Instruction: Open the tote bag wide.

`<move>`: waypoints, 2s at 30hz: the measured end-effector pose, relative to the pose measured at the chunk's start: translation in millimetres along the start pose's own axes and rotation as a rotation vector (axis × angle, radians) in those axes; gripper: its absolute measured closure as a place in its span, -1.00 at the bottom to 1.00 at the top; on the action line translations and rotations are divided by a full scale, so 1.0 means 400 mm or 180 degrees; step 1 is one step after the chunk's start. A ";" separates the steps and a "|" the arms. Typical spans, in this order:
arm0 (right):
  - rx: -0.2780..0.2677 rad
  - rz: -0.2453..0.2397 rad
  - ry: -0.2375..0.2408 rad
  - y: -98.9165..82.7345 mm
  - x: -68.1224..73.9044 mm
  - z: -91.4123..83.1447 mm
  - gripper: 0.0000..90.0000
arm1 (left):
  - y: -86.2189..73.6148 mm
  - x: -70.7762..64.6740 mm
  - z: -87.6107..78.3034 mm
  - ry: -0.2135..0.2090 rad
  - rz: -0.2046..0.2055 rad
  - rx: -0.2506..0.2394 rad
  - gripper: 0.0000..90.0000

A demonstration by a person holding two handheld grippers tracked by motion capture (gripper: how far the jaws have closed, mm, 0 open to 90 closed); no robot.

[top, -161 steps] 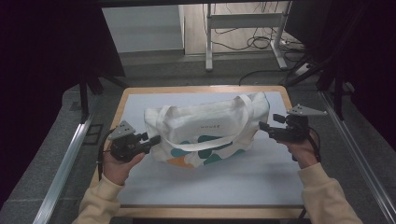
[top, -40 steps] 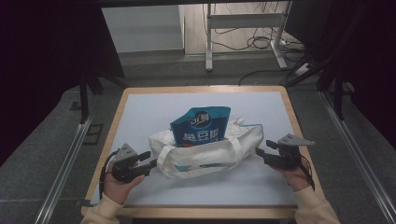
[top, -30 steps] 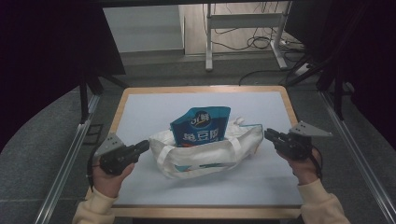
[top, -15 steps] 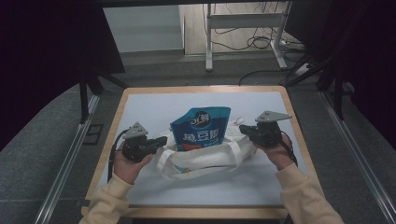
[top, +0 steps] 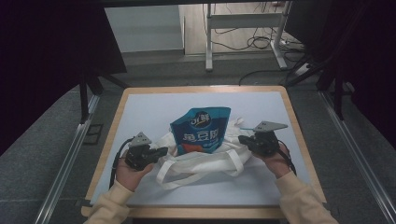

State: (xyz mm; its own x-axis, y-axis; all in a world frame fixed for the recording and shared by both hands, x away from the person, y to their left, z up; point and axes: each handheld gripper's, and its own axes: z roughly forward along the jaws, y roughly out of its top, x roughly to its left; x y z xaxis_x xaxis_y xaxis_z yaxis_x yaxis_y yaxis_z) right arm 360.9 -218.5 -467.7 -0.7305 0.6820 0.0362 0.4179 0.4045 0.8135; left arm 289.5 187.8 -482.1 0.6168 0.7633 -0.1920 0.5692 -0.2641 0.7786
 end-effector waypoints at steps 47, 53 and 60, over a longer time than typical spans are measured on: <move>0.0609 -0.0334 0.0282 -0.132 0.144 0.061 0.98 | 0.021 0.026 0.092 0.0328 -0.0024 0.0281 1.00; 0.0561 -0.0365 0.0219 -0.149 0.155 0.054 0.98 | 0.029 0.043 0.109 0.0333 -0.0102 0.0298 1.00; 0.0507 -0.0368 0.0237 -0.138 0.150 0.049 0.98 | 0.029 0.029 0.081 0.0284 -0.0082 0.0194 1.00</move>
State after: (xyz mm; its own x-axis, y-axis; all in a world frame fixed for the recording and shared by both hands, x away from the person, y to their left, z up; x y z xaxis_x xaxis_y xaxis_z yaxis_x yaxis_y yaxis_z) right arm 304.7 -188.2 -521.7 -0.8140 0.5808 -0.0045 0.4047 0.5728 0.7129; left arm 320.7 174.4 -494.7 0.5524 0.8189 -0.1554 0.6178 -0.2771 0.7358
